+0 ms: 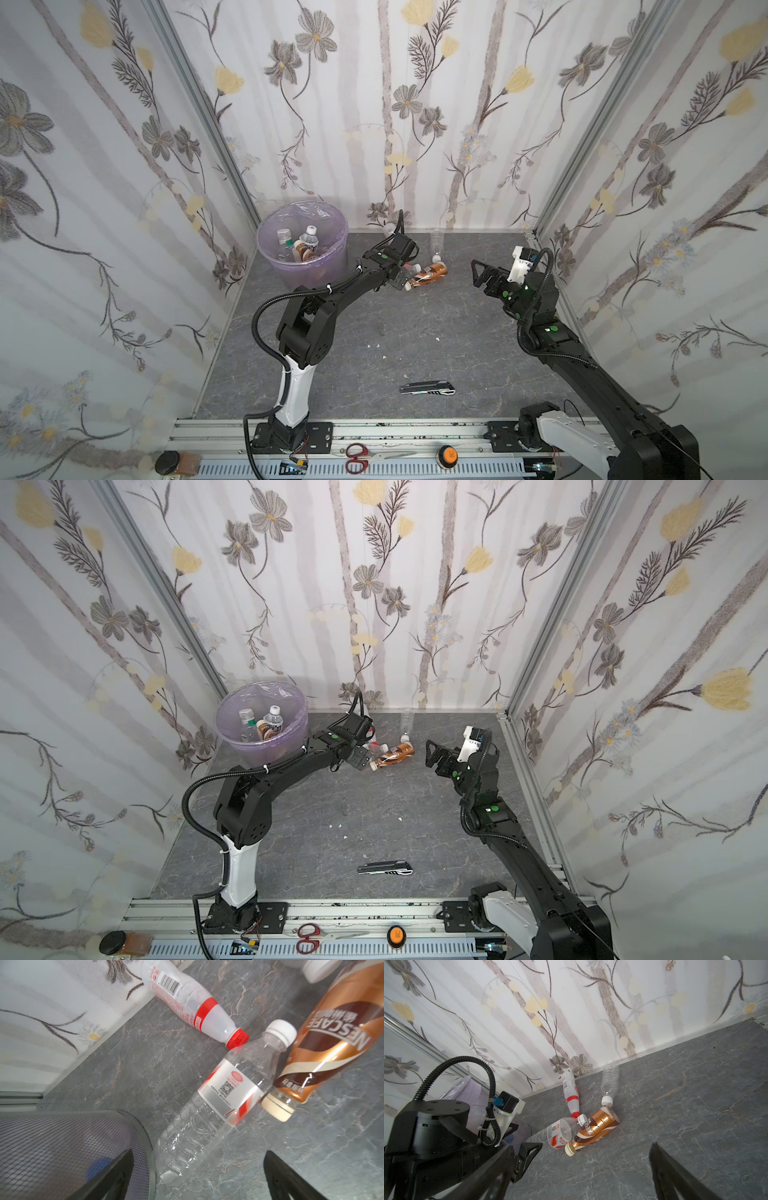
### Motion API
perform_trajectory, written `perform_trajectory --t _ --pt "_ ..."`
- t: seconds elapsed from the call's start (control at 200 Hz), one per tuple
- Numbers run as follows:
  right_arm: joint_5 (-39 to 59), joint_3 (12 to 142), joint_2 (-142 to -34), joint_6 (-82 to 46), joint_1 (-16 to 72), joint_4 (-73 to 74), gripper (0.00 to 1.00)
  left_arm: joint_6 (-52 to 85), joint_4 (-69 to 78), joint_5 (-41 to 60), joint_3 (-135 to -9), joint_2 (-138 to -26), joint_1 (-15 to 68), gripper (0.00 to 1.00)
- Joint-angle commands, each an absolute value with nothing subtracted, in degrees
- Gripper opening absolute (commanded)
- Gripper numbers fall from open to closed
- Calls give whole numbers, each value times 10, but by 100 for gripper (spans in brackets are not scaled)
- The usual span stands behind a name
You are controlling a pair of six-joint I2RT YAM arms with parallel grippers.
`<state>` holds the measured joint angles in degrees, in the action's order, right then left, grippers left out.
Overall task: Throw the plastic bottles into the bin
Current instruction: 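Lower the left gripper onto the clear red-labelled bottle and close it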
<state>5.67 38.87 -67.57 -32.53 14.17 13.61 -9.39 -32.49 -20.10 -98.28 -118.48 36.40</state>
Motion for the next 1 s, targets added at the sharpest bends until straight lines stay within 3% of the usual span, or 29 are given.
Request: perform_trajectory --t 0.0,0.664,0.994 --pt "76 387 -680 -338 141 159 100 -140 -341 -187 -995 -1206 359 100" --pt "75 366 -681 -344 127 176 100 -145 -365 -107 -1037 -1274 323 100" --pt "76 369 -696 -351 123 189 100 -125 -376 -94 -1017 -1286 322 83"
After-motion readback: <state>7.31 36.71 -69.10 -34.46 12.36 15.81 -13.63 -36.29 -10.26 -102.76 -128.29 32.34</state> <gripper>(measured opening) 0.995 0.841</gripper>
